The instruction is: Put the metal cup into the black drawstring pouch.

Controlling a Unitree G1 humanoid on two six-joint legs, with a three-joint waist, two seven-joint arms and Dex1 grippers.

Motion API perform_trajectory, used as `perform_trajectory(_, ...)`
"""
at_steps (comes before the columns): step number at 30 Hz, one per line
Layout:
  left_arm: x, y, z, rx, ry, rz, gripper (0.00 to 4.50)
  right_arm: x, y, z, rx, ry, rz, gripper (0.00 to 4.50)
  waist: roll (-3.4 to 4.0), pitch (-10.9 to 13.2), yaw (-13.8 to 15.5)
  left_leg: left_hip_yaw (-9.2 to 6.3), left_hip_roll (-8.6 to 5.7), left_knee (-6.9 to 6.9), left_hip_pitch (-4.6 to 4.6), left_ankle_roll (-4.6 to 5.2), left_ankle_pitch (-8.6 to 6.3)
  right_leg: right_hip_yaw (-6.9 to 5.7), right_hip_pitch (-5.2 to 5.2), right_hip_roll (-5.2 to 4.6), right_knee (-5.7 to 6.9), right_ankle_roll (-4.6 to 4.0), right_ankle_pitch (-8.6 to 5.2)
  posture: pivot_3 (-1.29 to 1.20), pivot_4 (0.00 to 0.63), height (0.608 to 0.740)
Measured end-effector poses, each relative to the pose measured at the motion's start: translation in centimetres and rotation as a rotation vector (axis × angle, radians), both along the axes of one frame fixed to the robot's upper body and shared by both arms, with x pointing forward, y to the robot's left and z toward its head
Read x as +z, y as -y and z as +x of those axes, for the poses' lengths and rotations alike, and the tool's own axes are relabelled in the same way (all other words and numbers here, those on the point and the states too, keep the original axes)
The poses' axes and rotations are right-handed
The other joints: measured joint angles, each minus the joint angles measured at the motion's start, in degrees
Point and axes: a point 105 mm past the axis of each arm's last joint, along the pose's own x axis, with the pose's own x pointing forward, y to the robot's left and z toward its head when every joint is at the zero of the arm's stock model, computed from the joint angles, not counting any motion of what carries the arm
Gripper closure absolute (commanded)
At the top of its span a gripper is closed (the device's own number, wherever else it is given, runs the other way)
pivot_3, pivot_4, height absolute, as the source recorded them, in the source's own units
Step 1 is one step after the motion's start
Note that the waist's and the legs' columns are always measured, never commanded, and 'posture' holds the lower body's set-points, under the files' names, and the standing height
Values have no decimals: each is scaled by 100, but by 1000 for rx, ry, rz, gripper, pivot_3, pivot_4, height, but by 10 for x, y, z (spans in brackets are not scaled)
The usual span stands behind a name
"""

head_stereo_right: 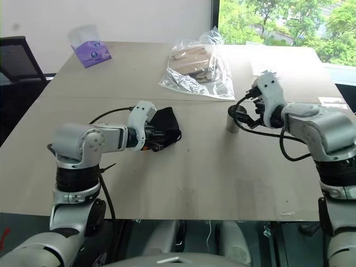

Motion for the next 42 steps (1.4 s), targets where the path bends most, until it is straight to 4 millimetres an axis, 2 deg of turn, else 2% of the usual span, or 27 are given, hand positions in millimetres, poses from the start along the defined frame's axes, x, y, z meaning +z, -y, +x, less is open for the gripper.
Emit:
perform_trajectory(3,-1,1,-2,-4,2,-2,4489,-5,4,14,-1,-5,-40,0,0,3,-10,3,0,1,-3,-2,1,4,-6,1,3,0,0,0,150,740)
perform_trajectory(4,-1,1,-3,0,10,4,4500,-7,3,20,5,-13,-53,515,1,3,-26,10,1,0,-3,-2,1,10,-11,1,5,0,0,0,150,740)
perform_trajectory(5,0,2,-4,-5,20,6,4500,-8,4,26,5,-19,-71,797,2,4,-22,13,1,-1,-6,-5,3,15,-16,2,8,1,1,0,150,740)
perform_trajectory(6,1,3,-5,-7,24,7,4500,-11,4,29,10,-29,-88,1273,2,5,-19,10,1,0,-11,-7,4,14,-21,2,9,0,1,0,150,740)
perform_trajectory(10,1,0,-7,4,37,15,4500,-21,2,35,59,-67,-134,3240,2,5,-9,4,1,12,-67,-28,16,6,-67,2,14,1,2,0,150,740)
perform_trajectory(12,-2,-2,-8,19,33,18,4500,-17,-2,35,98,-65,-130,4229,1,4,-19,7,1,16,-70,-29,17,9,-70,-1,13,2,3,0,150,740)
perform_trajectory(13,-1,-2,-7,22,36,18,4500,-13,-6,35,123,-57,-123,4490,1,4,-22,7,1,18,-68,-29,17,9,-68,-2,13,3,4,0,150,740)
perform_trajectory(18,2,-3,-8,47,52,-21,4500,-9,-4,31,124,-48,-124,4490,2,7,22,-9,1,19,-73,-29,17,-8,-66,-7,16,2,4,0,150,740)
perform_trajectory(22,8,-3,-6,46,66,-30,4500,3,-10,6,154,-24,5,4490,1,9,39,-12,0,16,-82,-31,17,-12,-67,-14,8,3,3,0,150,740)
perform_trajectory(23,10,-2,-3,50,67,-37,4500,7,-11,-5,162,-11,44,4490,1,9,40,-10,0,16,-83,-31,17,-11,-67,-14,6,3,3,0,150,740)
perform_trajectory(26,15,-1,2,56,61,-63,4500,9,-20,-26,181,8,132,4490,1,9,34,-10,0,15,-80,-30,17,-11,-66,-15,8,3,3,0,150,740)
perform_trajectory(29,16,4,8,56,23,-146,4500,8,-28,-48,177,29,267,4490,0,9,16,-13,1,16,-77,-30,17,-12,-66,-13,14,3,3,0,150,740)
perform_trajectory(30,16,9,12,45,-16,-214,4500,3,-32,-62,163,43,355,4490,0,8,18,-12,1,13,-75,-30,17,-11,-66,-9,17,3,3,0,150,740)
perform_trajectory(34,7,-1,16,48,-115,-283,4500,-10,-53,-85,155,38,498,4490,7,13,-63,5,0,11,-65,-33,20,-3,-72,8,24,3,3,0,150,740)
perform_trajectory(36,8,-4,18,36,-152,-311,4500,-7,-63,-89,152,56,560,4490,8,13,-85,1,0,11,-64,-35,21,-7,-72,9,26,3,3,0,150,740)
perform_trajectory(39,20,-1,22,-12,-165,-353,4500,-6,-84,-89,170,70,649,4490,8,13,-72,-13,-1,11,-65,-40,24,-10,-70,11,27,3,3,0,150,740)
perform_trajectory(42,31,3,25,-56,-176,-367,4500,-12,-108,-81,181,51,730,4490,8,13,-74,-9,-3,11,-64,-41,24,-12,-71,12,28,3,3,0,150,740)
